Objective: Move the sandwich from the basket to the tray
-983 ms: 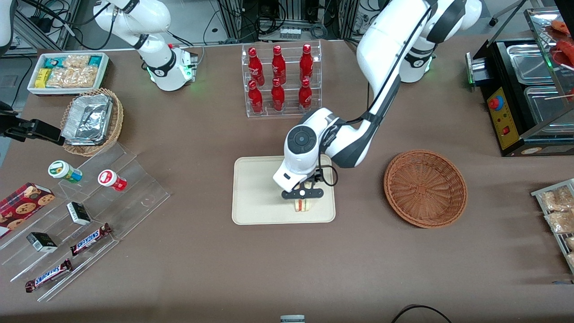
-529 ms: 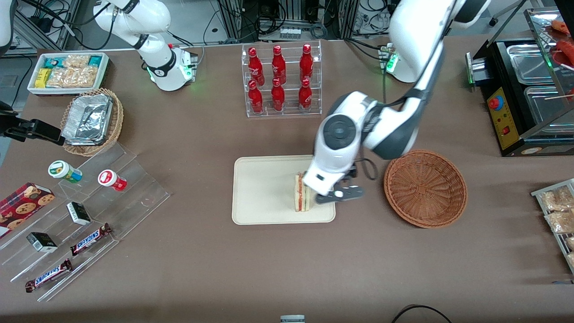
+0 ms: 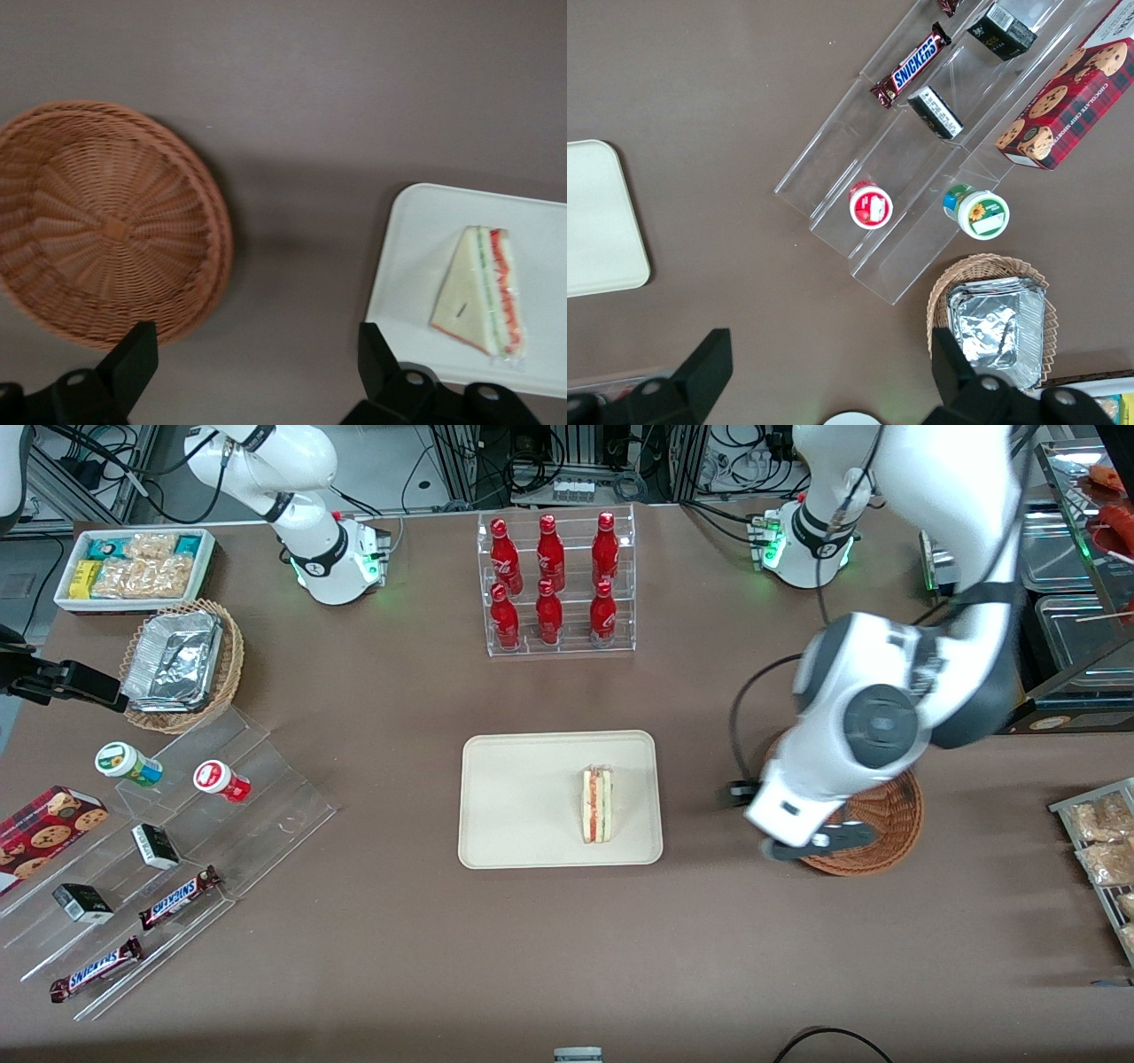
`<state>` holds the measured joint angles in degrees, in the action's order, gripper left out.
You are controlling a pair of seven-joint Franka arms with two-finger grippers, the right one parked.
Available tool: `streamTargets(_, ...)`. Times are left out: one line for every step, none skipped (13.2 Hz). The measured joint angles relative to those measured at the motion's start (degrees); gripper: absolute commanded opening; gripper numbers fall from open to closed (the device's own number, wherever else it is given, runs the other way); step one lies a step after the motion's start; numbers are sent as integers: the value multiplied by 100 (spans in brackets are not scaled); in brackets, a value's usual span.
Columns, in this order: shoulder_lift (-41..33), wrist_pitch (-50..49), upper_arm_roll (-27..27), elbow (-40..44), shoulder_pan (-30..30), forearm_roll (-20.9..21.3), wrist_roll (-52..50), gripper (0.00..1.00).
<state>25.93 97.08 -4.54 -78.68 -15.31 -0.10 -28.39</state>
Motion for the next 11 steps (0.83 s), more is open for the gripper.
streamTargets(-100,-165,2,-1,83,0,101,100)
streamTargets(-214,-315,4,0,142,1,184,100)
streamTargets(-350,-484,7,3,209,1,330,100)
streamTargets(-513,-653,7,4,319,1,526,100)
streamTargets(-682,-777,4,3,469,1,684,100)
streamTargets(-852,-882,2,4,636,1,793,100)
streamTargets(-1006,-1055,-2,4,778,1,853,100)
streamTargets(-1157,-1264,-32,4,916,1,891,100)
streamTargets(-1298,-1416,-145,2,1089,1,917,100)
streamTargets(-1419,-1505,-323,0,1281,1,923,100)
streamTargets(-1519,-1576,-443,-2,1400,1,938,100)
